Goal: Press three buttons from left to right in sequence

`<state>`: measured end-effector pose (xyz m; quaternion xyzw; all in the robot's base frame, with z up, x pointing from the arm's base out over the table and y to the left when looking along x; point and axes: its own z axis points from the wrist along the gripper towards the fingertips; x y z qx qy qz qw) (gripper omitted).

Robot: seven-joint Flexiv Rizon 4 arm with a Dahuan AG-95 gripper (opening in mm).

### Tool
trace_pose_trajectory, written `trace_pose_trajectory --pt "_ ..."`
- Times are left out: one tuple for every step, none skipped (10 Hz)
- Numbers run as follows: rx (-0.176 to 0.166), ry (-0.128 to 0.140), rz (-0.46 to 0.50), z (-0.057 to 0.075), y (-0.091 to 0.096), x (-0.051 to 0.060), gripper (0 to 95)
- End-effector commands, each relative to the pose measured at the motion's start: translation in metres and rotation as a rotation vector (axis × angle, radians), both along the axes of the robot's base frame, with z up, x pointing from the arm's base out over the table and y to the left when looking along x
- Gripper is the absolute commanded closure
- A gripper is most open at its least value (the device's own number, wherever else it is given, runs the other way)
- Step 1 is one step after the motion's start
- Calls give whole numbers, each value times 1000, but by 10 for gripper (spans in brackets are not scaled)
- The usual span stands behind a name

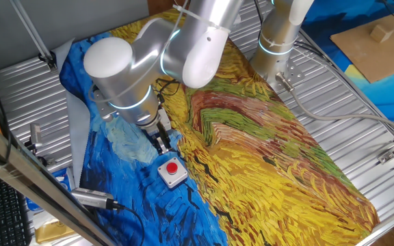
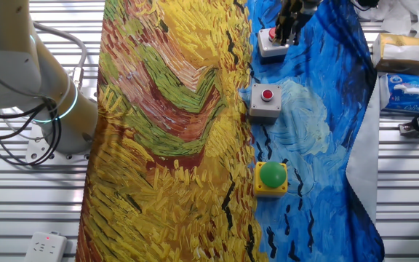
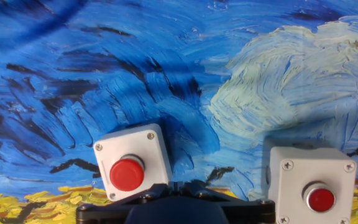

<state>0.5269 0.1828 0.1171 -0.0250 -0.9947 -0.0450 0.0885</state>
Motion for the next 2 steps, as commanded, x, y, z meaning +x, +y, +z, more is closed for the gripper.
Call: trace_pose_trajectory --pt "6 -2 8 -1 1 1 950" --pt "8 -2 9 -1 1 1 950"
